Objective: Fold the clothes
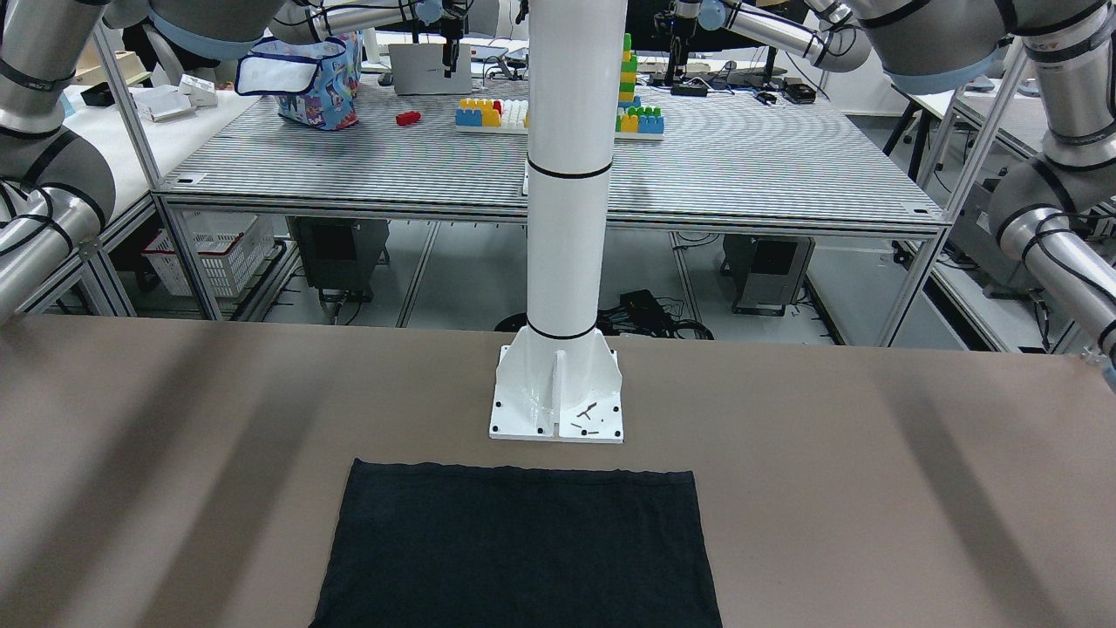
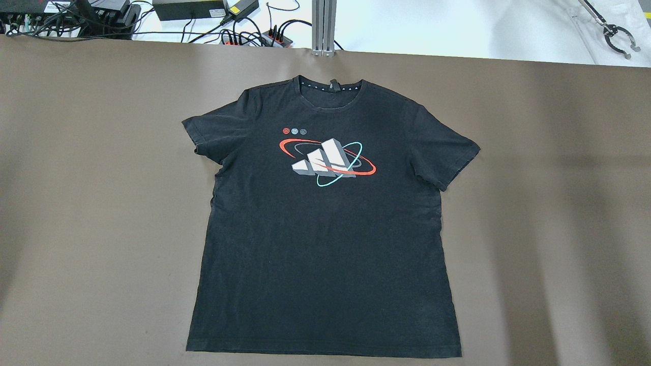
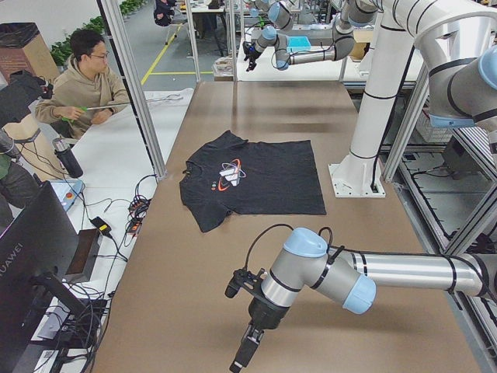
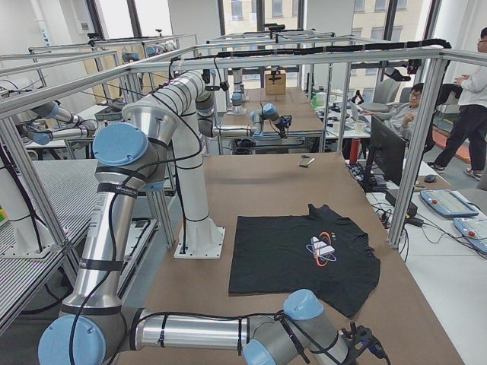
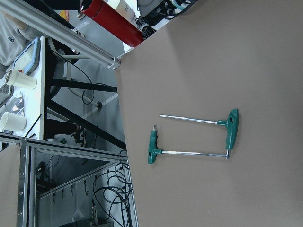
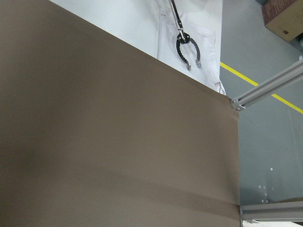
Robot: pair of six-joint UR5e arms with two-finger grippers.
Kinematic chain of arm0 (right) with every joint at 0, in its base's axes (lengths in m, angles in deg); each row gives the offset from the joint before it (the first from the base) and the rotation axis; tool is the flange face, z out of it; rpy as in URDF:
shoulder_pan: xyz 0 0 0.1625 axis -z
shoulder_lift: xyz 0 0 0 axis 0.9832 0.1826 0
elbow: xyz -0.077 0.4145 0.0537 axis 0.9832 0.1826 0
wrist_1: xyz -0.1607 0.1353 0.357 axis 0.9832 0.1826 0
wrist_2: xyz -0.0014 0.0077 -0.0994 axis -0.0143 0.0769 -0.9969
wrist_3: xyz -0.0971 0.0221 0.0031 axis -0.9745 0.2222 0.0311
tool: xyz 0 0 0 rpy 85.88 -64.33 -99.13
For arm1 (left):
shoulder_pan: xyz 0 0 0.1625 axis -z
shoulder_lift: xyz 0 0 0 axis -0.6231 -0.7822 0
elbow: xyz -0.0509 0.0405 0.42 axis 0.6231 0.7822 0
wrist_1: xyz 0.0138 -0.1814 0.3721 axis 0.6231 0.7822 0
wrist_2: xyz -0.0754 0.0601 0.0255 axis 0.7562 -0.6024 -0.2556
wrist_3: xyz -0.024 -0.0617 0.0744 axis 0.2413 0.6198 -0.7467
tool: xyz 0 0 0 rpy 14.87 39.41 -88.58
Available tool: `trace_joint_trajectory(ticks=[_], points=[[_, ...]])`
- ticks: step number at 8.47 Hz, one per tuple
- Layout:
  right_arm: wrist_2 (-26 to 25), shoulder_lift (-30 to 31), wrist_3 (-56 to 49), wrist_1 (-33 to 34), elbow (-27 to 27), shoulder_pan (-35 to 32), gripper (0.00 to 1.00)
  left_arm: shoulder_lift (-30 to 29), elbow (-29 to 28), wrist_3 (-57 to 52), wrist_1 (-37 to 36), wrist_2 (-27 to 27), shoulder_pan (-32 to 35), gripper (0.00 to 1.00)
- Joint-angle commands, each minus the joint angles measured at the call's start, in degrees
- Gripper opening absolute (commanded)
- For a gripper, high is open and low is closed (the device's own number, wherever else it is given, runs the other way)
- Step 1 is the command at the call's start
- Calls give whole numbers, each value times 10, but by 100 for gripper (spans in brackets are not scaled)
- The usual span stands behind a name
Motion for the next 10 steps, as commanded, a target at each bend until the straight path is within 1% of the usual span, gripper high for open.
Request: trace_joint_trajectory(ticks=[1, 4, 5, 6, 7, 8, 9, 10], points=[[83, -21, 1, 57, -13, -30, 95, 8, -1, 2, 5, 1, 0, 100], [86, -13, 8, 59, -24, -31, 95, 13, 0, 0, 8, 0, 1, 100], [98, -14, 16, 58, -28, -30, 95, 21, 0, 1, 21, 0, 1, 100], [118, -17, 86, 57, -37, -24, 95, 24, 0, 5, 28, 0, 1, 100], [132, -21, 189, 54, -46, 1, 95, 24, -2, 11, 28, 0, 0, 100], [155, -30, 264, 54, -67, 37, 95, 24, -1, 11, 28, 0, 0, 100], [174, -35, 340, 46, -73, 77, 95, 24, -2, 11, 28, 0, 0, 100], [171, -41, 423, 0, -73, 134, 95, 24, -3, 11, 28, 0, -1, 100]])
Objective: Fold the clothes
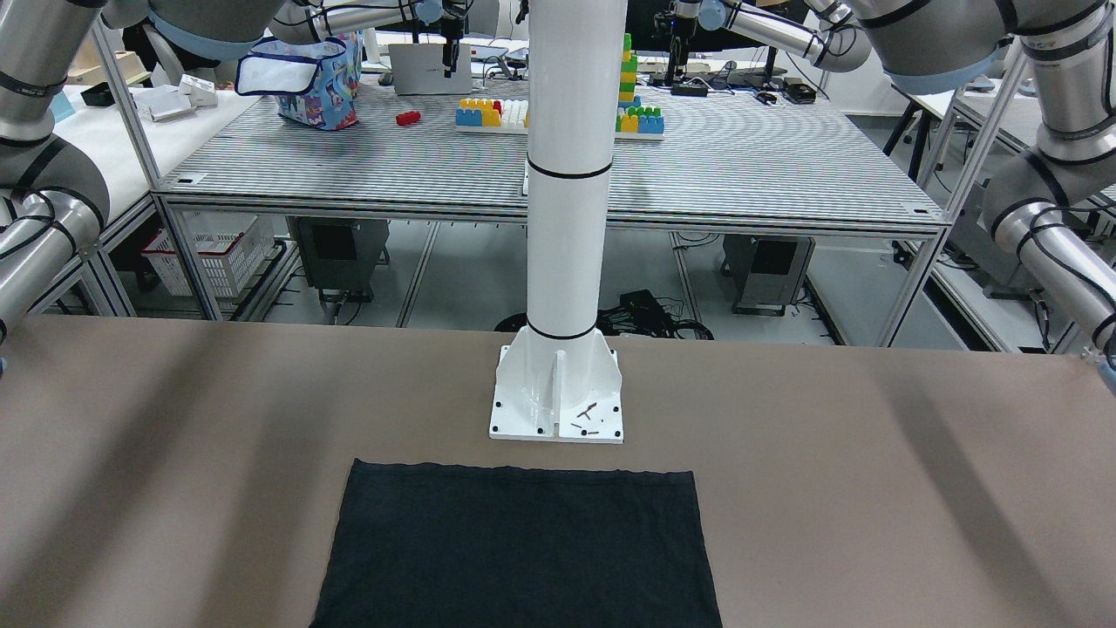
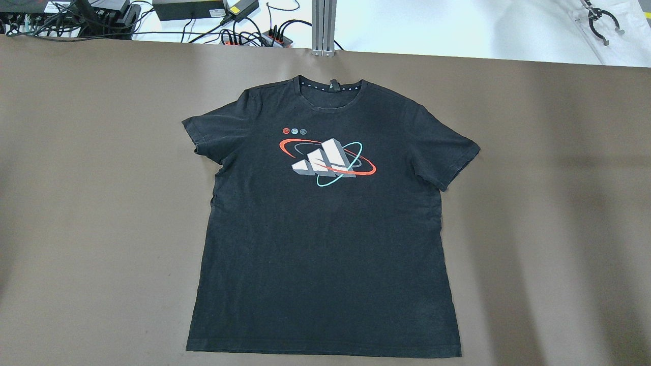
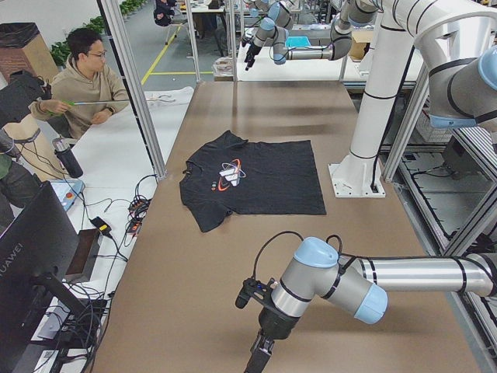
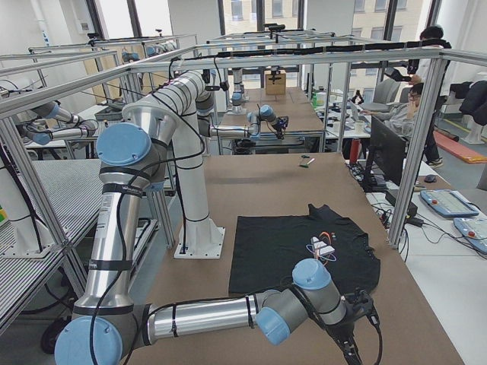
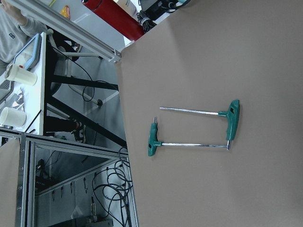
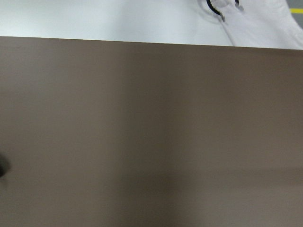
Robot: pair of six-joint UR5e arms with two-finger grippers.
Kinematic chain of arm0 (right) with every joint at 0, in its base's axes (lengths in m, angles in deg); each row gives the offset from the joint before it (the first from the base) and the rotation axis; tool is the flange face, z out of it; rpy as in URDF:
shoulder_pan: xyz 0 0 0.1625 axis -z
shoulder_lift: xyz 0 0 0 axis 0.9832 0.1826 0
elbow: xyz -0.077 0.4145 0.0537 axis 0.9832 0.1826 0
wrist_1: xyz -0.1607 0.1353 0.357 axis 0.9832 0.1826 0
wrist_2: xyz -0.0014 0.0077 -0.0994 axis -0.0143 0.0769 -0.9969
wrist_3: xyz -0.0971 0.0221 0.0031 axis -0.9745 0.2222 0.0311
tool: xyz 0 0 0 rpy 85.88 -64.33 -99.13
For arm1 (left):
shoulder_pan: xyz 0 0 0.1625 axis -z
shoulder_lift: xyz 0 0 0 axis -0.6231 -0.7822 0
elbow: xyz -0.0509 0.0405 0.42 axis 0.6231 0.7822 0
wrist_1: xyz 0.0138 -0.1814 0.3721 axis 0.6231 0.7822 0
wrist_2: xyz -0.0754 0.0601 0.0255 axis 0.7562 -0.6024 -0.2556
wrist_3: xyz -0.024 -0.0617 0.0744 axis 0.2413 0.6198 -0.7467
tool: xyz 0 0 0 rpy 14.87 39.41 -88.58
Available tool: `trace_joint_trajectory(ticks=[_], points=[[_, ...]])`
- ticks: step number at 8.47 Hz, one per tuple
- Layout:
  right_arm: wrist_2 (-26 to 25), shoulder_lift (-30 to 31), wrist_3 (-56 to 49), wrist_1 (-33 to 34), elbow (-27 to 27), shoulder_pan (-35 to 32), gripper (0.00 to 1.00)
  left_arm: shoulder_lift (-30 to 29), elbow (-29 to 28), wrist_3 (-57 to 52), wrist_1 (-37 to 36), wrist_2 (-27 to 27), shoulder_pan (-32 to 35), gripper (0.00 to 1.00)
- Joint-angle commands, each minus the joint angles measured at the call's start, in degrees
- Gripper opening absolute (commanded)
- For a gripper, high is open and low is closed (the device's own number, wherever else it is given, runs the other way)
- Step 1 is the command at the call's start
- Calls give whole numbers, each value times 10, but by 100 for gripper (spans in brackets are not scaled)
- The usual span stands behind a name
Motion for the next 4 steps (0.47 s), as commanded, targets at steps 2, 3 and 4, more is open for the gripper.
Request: trace_joint_trajectory(ticks=[2, 3, 4], points=[[4, -68, 321, -124, 1, 178, 95, 0, 0, 1, 0, 0, -1, 100], [-27, -77, 374, -127, 4, 206, 95, 0, 0, 3, 0, 0, -2, 100], [-42, -94, 378, -131, 17, 207, 95, 0, 0, 8, 0, 1, -1, 100]])
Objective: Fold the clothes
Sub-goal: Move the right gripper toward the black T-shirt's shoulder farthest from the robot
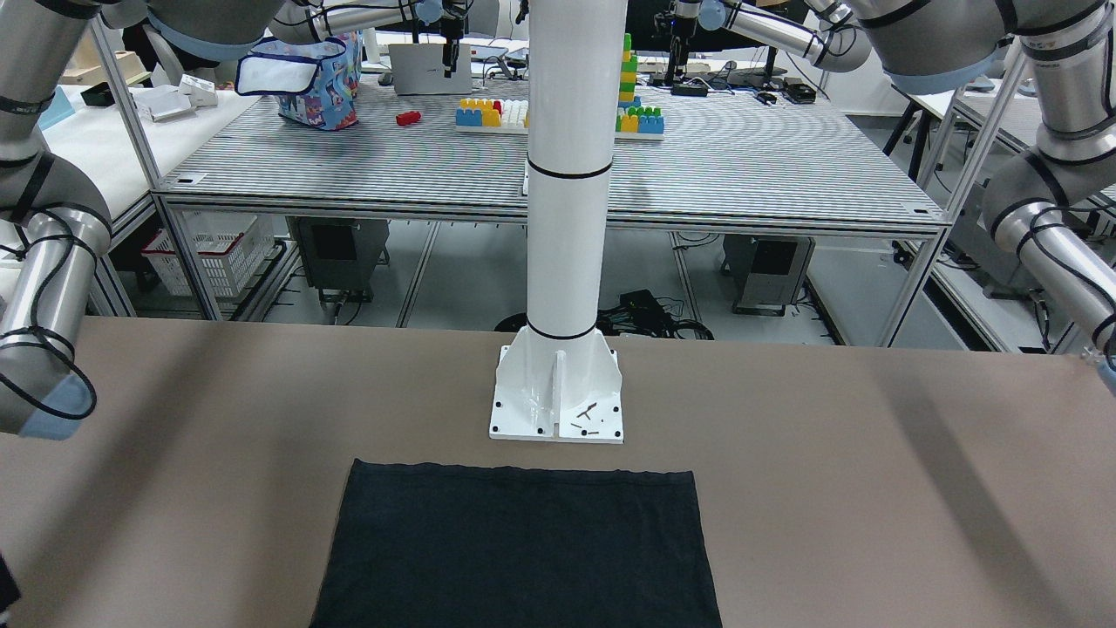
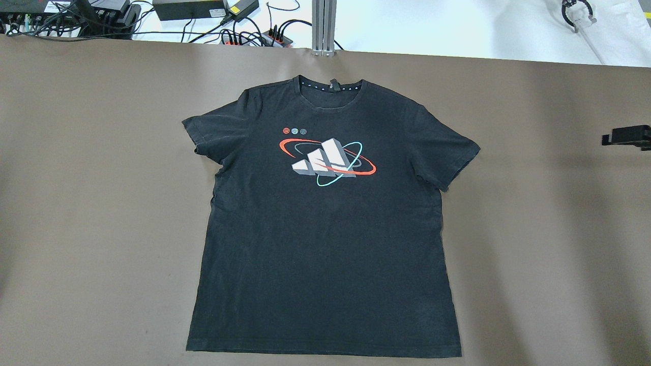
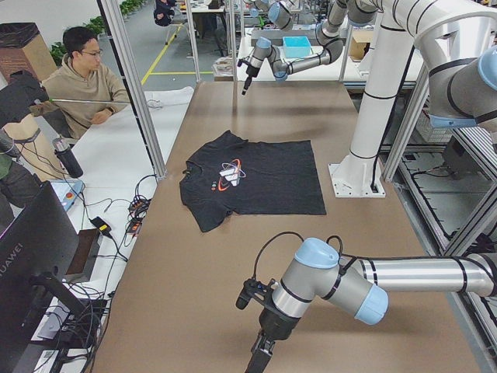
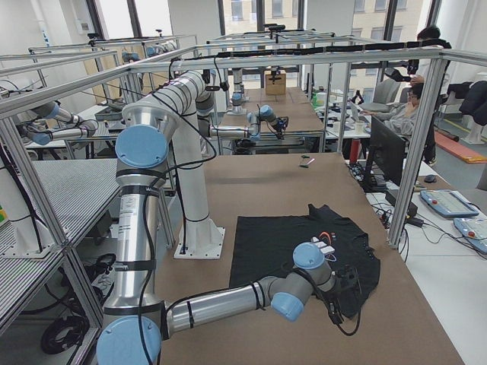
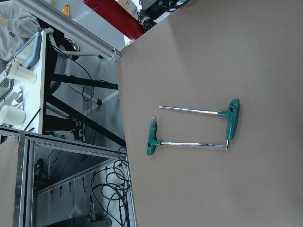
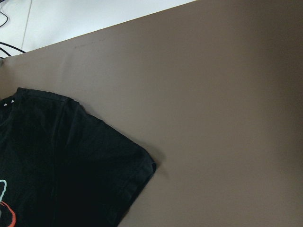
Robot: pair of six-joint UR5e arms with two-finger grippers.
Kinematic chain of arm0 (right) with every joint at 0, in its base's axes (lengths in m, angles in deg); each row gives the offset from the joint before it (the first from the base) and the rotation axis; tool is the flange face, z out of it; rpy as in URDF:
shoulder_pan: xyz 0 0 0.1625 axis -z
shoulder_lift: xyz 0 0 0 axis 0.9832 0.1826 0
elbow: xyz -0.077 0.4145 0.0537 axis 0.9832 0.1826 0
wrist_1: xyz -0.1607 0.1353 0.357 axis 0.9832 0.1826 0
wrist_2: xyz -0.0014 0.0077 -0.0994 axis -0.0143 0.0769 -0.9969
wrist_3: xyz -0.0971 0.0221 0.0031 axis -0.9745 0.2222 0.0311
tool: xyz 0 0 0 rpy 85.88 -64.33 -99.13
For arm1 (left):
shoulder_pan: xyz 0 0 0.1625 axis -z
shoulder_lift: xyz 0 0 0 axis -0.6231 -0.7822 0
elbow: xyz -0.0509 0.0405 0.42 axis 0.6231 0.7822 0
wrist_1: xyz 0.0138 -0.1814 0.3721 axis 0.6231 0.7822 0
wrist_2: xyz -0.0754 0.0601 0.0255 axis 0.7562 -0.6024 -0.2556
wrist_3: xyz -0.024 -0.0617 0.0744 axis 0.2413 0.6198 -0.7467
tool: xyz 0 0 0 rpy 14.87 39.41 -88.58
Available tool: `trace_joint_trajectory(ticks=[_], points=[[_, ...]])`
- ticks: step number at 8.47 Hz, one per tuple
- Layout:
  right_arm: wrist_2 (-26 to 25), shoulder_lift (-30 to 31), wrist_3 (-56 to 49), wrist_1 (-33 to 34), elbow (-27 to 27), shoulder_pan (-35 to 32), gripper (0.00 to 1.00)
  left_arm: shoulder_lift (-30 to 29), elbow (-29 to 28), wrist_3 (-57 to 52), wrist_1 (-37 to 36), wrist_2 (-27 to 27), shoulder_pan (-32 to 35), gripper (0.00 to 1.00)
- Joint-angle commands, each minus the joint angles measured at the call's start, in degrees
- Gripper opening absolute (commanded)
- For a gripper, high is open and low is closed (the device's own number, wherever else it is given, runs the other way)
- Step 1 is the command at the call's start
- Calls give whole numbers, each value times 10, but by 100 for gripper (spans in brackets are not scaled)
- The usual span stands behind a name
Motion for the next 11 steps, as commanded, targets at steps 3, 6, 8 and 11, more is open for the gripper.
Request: trace_joint_trajectory(ticks=[3, 6, 8, 11], points=[[-108, -141, 58, -61, 172, 75, 95, 0, 1, 7, 0, 0, 0, 100], [-150, -185, -15, -92, 254, 88, 84, 4, 3, 31, 1, 0, 0, 100], [-168, -174, -143, -87, 256, 94, 72, 4, 7, 37, 0, 1, -1, 100], [-170, -169, -170, -70, 258, 118, 68, 2, 7, 37, -1, 1, -2, 100]])
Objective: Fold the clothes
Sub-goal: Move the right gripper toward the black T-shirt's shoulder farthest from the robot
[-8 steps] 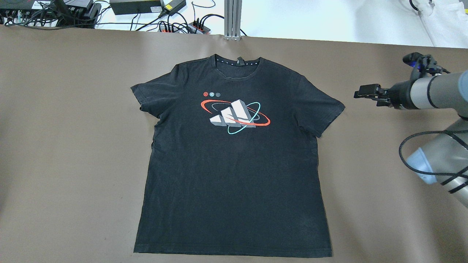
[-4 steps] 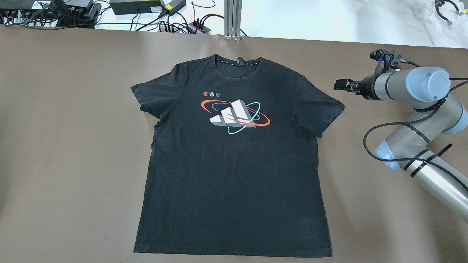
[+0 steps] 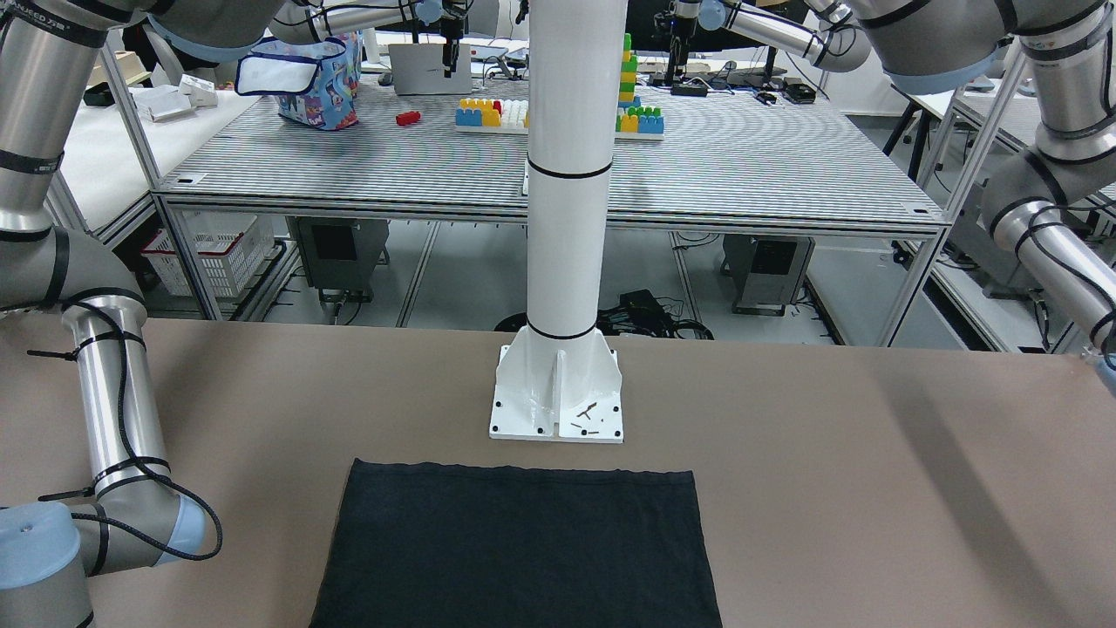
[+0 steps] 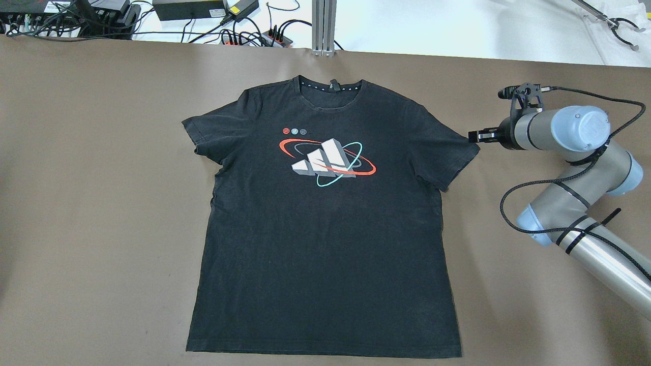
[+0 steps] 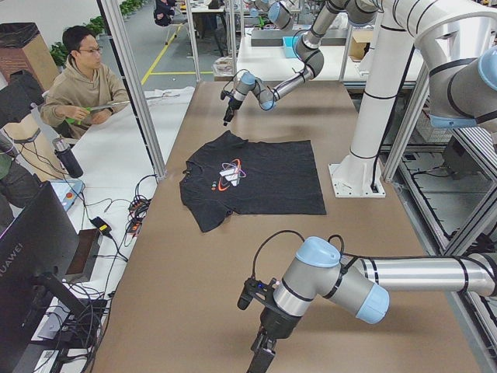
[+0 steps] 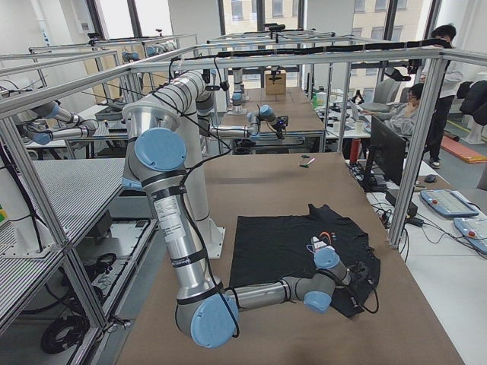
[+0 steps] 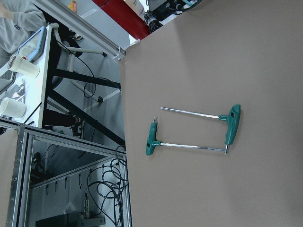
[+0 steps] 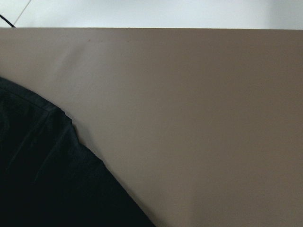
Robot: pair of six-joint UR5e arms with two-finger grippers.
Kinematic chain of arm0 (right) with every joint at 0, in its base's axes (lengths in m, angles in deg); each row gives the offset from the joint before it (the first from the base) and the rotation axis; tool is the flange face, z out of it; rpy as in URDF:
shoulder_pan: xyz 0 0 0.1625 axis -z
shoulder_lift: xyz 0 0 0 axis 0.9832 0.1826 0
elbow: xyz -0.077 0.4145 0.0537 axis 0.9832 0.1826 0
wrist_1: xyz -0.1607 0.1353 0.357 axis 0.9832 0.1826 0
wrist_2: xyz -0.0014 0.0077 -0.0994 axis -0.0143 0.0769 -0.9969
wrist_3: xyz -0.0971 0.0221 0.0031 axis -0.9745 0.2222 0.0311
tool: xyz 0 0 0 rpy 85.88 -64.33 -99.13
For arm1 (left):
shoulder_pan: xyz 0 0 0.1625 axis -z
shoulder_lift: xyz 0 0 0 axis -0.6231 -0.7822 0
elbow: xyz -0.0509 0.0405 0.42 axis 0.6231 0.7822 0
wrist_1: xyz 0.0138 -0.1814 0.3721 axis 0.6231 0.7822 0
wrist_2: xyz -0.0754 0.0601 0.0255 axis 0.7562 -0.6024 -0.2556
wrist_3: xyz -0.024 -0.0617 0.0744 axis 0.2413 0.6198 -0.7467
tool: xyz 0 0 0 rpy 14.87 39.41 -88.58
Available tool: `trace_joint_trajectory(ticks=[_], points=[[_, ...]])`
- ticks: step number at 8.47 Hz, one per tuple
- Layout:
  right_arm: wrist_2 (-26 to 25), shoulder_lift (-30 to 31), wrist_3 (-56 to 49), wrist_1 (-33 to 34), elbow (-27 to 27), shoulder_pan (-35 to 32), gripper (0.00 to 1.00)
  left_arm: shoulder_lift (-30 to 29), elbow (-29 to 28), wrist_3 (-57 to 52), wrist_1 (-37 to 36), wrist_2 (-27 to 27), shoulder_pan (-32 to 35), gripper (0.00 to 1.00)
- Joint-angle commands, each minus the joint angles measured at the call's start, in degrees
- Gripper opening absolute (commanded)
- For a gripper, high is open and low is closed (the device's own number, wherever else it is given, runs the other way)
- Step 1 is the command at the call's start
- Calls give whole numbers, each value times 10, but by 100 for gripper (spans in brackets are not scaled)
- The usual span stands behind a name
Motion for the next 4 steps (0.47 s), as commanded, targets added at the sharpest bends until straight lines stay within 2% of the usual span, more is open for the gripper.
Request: trace_joint_trajectory(ticks=[1, 3, 4], points=[[-3, 1, -19, 7, 13, 20, 66, -2, 0, 1, -1, 0, 0, 100], [-3, -2, -45, 6, 35, 20, 63, -2, 0, 1, -1, 0, 0, 100], [-3, -2, -47, 7, 35, 20, 54, -2, 0, 1, -1, 1, 0, 100]])
